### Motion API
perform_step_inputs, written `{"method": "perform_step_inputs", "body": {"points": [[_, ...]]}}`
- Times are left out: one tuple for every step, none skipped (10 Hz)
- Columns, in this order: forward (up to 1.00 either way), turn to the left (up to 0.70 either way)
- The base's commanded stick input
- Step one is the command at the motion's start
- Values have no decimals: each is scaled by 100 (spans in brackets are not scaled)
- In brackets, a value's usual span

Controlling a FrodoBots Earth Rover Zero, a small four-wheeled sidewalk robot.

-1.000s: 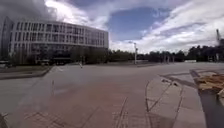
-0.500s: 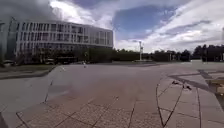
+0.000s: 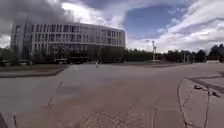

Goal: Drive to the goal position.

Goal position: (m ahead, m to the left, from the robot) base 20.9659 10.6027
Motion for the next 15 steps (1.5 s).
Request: {"method": "perform_step_inputs", "body": {"points": [[70, 0], [70, 0], [70, 0], [70, 0], [70, 0], [70, 0], [70, 0], [70, 0], [70, 0], [70, 0], [70, 0], [70, 0], [70, 0], [70, 0], [70, 2]]}}
